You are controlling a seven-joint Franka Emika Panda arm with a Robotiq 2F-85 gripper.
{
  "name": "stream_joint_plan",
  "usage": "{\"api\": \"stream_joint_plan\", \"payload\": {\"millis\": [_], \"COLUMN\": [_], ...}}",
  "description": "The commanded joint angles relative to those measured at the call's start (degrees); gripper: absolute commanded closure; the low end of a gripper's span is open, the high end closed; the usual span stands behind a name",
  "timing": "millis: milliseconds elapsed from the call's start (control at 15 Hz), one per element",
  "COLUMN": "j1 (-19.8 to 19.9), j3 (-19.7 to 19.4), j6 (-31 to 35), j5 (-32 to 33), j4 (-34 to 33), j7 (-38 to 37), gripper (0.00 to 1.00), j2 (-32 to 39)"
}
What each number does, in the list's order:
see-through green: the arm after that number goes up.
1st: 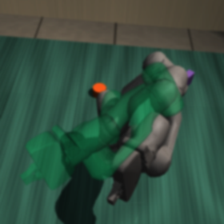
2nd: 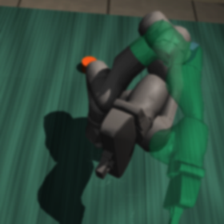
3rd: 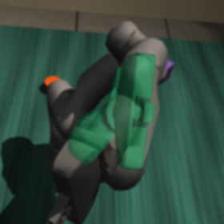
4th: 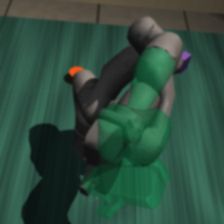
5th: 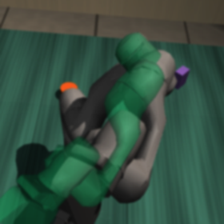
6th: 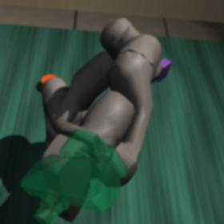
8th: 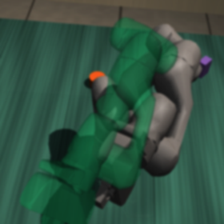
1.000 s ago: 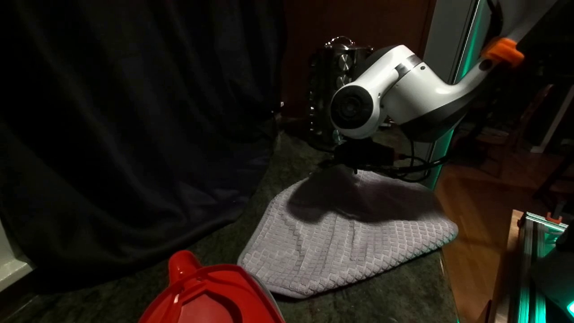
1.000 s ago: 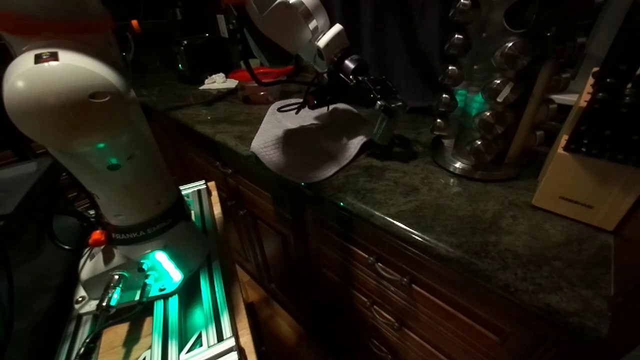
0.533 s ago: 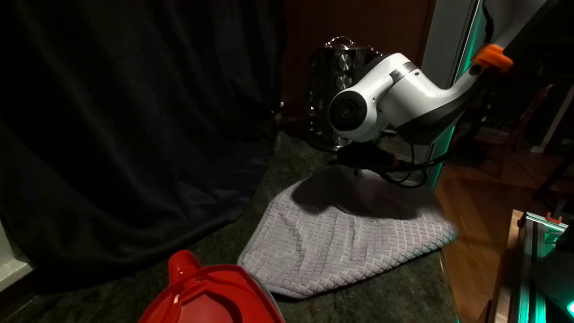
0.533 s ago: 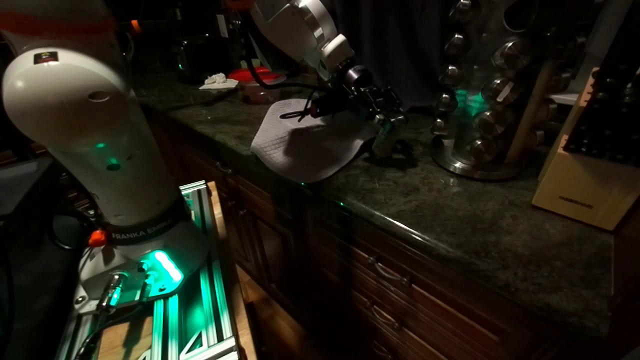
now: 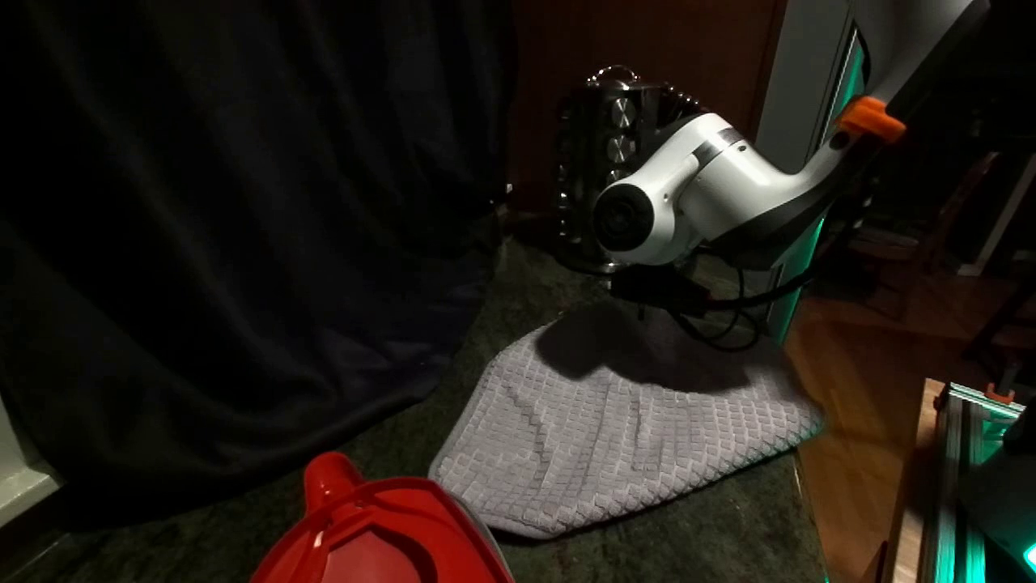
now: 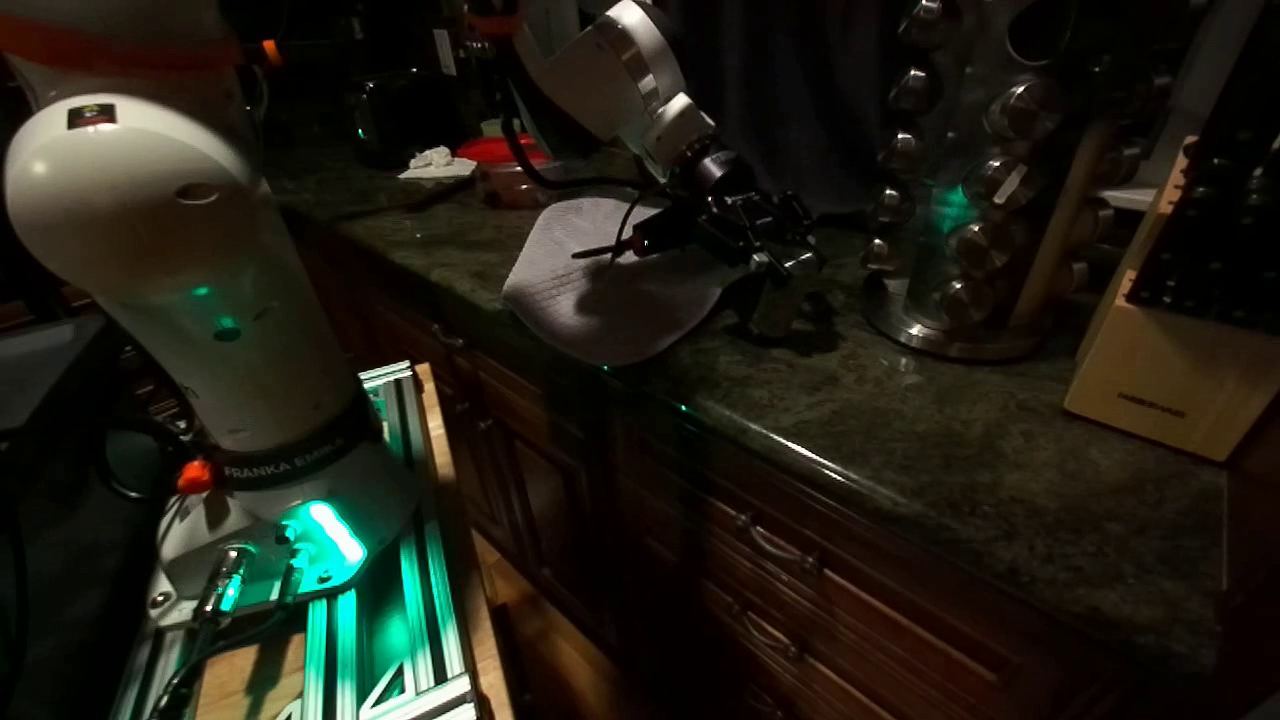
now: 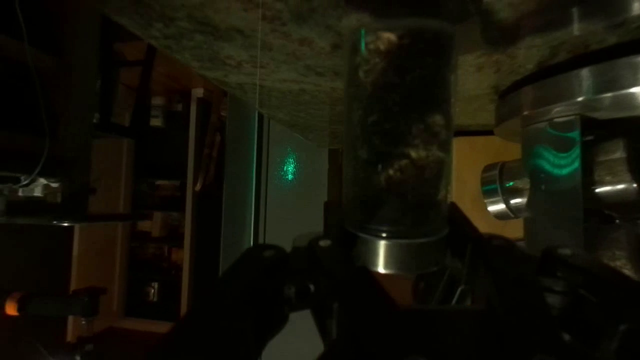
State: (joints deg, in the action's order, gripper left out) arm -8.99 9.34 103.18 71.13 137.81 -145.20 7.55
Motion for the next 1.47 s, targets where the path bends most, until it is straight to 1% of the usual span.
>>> {"api": "stream_joint_plan", "payload": {"millis": [0,467,733,1067,1133,1200,1267,1400], "j1": [-0.3,-1.08,-1.13,-1.2,-1.26,-1.33,-1.36,-1.4], "j3": [-0.24,0.06,0.07,0.14,0.16,0.18,0.21,0.3], "j6": [-2.54,-7.62,-8.24,-9.42,-9.6,-9.85,-9.98,-9.95], "j5": [-0.93,-0.67,-0.98,-1.15,-1.11,-1.07,-1.06,-1.11], "j4": [-1.41,-3.55,-4.9,-6.0,-6.13,-6.22,-6.24,-6.22], "j7": [-2.78,-4.9,-4.81,-4.64,-4.68,-4.73,-4.81,-4.82], "gripper": [0.75,0.75,0.75,0.75,0.54,0.32,0.23,0.11], "j2": [2.32,5.68,7.96,9.0,9.15,9.19,9.21,9.07]}}
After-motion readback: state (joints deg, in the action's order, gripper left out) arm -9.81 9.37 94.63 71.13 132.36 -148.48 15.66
